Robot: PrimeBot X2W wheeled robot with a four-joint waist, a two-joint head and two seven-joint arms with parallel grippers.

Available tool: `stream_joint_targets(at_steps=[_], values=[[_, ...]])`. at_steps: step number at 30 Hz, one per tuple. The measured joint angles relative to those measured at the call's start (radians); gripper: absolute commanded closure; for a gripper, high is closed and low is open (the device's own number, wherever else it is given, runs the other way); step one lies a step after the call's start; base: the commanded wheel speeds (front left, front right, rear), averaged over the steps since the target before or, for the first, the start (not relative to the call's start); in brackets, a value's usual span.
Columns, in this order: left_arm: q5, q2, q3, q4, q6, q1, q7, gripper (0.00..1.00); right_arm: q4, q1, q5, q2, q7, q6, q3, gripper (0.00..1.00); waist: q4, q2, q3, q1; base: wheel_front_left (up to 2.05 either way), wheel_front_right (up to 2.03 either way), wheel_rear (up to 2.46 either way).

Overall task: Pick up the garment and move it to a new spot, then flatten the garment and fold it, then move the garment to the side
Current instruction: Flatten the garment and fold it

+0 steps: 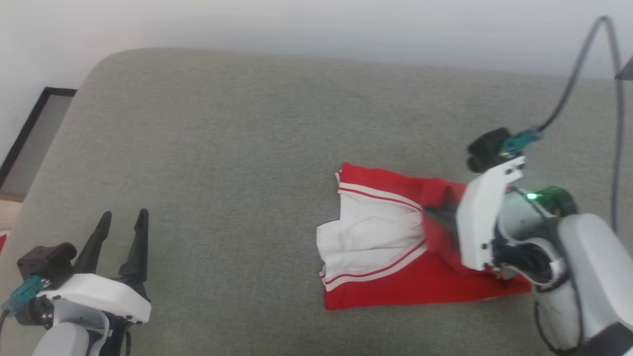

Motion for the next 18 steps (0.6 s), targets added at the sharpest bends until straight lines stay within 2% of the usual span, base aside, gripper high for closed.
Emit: stream_joint_targets(at_steps=[10, 11, 12, 13, 14, 18], values=[[0.004, -0.019, -0.024, 0.033, -0.010, -0.028, -0.001, 0.00, 0.174, -0.075, 0.036, 0.036, -0.090, 0.000, 0.142, 1.00, 0.063, 0.0000, -0.010, 0.0000, 0.00, 0.00, 0.00], [0.004, -0.020, -0.024, 0.035, -0.010, -0.030, -0.001, 0.00, 0.187, -0.081, 0.042, 0.040, -0.103, 0.000, 0.144, 0.89, 0.064, 0.0000, -0.011, 0.0000, 0.00, 0.00, 0.00], [0.004, -0.020, -0.024, 0.036, -0.011, -0.031, -0.001, 0.00, 0.201, -0.088, 0.046, 0.041, -0.111, 0.000, 0.151, 0.61, 0.065, 0.0000, -0.013, 0.0000, 0.00, 0.00, 0.00], [0.004, -0.020, -0.023, 0.038, -0.013, -0.031, -0.001, 0.00, 0.209, -0.095, 0.051, 0.042, -0.120, 0.000, 0.155, 0.05, 0.065, 0.0000, -0.014, 0.0000, 0.00, 0.00, 0.00], [0.004, -0.020, -0.020, 0.039, -0.013, -0.031, -0.001, 0.00, 0.215, -0.099, 0.060, 0.046, -0.129, 0.000, 0.156, 0.00, 0.063, 0.0000, -0.015, 0.0000, 0.00, 0.00, 0.00], [0.002, -0.017, 0.000, 0.039, -0.013, -0.028, -0.002, 0.00, 0.214, -0.122, 0.073, 0.038, -0.151, 0.000, 0.169, 0.00, 0.044, 0.0000, -0.019, 0.0000, 0.00, 0.00, 0.00]])
